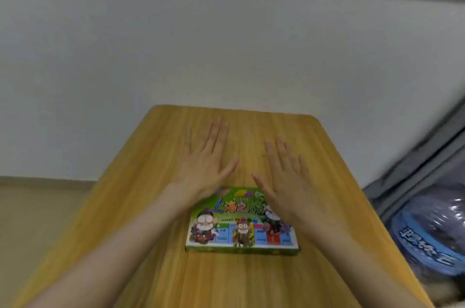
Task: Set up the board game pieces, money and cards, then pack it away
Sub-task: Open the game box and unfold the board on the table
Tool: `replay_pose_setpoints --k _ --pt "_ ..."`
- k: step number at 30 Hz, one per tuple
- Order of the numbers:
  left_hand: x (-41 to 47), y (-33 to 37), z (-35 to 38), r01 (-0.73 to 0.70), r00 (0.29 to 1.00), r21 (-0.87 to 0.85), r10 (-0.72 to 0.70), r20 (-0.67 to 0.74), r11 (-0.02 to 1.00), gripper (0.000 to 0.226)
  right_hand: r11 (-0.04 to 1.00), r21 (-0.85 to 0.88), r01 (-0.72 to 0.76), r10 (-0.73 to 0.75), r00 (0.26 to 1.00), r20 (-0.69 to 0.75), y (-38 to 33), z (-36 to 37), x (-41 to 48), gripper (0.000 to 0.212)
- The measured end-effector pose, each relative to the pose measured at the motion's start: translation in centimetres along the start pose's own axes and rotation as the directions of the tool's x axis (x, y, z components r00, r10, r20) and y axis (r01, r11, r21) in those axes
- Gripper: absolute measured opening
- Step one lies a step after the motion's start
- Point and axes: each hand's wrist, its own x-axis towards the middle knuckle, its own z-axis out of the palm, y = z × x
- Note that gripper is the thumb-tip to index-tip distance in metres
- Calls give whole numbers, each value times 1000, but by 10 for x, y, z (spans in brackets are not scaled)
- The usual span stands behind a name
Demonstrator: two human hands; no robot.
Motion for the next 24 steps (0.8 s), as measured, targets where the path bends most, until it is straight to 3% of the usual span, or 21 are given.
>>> replay_pose_setpoints --k 2,6,12,16,24 --pt "-13 4 6 12 1000 -56 -11 24 998 77 997 67 -26 24 999 32 -3 8 -9 71" --pt "-45 5 23 84 979 -215 -40 202 973 69 945 288 -154 129 986 102 -1 36 -30 70" --pt "-66 0 40 185 964 -497 -58 261 848 69 724 635 -270 267 958 102 0 41 -48 56" --pt "-68 -5 45 200 971 -614 -72 227 763 65 675 689 -265 283 955 90 3 41 -56 50" --pt "-66 -12 49 167 976 -605 -41 216 779 61 649 724 -233 309 951 28 7 48 -56 47"
